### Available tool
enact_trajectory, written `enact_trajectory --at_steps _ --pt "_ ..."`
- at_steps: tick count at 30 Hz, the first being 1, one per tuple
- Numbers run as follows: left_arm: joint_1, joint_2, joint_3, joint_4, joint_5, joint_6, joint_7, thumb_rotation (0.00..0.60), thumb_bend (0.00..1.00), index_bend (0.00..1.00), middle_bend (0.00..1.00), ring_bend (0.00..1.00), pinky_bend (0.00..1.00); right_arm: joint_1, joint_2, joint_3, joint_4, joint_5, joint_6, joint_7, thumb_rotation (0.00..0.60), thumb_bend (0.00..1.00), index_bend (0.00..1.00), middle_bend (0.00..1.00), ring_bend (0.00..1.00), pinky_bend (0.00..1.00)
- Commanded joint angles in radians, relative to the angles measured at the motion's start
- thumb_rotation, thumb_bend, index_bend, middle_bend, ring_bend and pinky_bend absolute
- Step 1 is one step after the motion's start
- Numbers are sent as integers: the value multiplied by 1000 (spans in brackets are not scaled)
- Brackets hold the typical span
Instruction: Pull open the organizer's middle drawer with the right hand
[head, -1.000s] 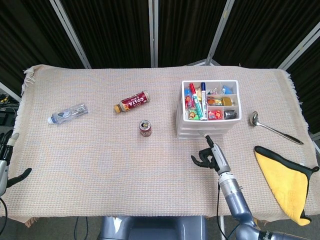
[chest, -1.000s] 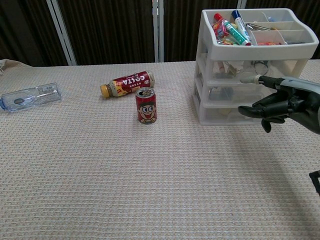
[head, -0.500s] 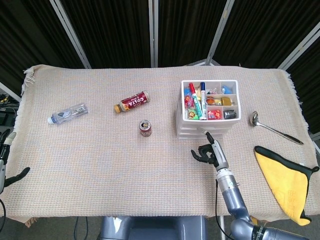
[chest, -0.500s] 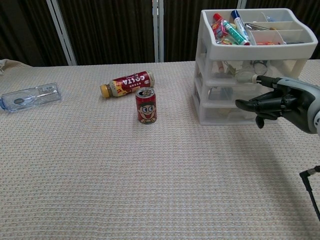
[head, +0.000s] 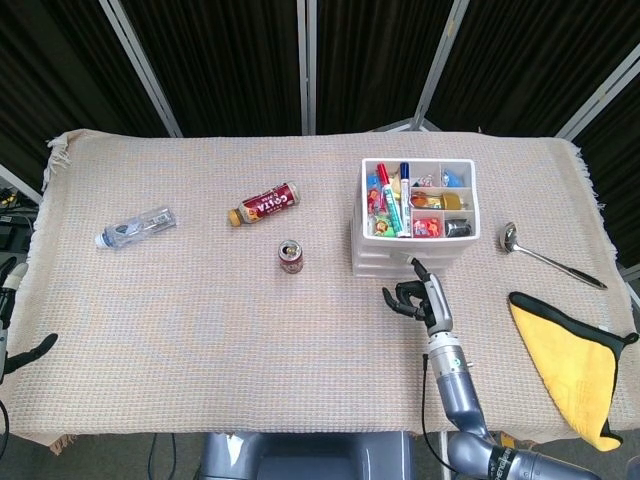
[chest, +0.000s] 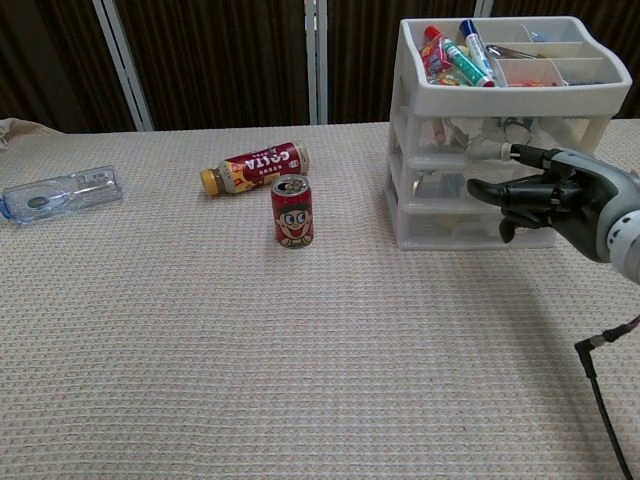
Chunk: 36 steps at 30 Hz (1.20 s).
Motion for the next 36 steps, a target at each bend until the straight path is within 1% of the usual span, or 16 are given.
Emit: enact_trajectory --at_steps 1,9,22,25,30,36 --pt "0 0 0 0 -1 0 -1 600 68 0 0 0 0 -5 -7 2 7 -8 -4 23 600 293 250 909 911 700" --pt "-1 0 0 -2 0 -2 5 600 68 0 0 0 0 -17 -9 -2 10 -36 2 49 600 295 267 909 910 700" --pt "-1 3 1 -3 2 -2 -3 600 68 0 0 0 0 -48 -14 -41 -11 -100 27 79 600 295 297 909 911 699" --pt "-1 4 1 -3 4 -1 -4 600 68 0 0 0 0 -49 -18 -40 -6 -94 29 75 600 295 289 909 911 699" --pt "-1 4 0 -2 -1 -4 -7 600 68 0 0 0 0 -52 -21 -32 6 -78 28 73 600 295 242 909 911 699" --pt "-1 3 0 -2 1 -4 -4 600 68 0 0 0 0 -58 -13 -26 1 -70 27 72 600 295 238 908 908 698"
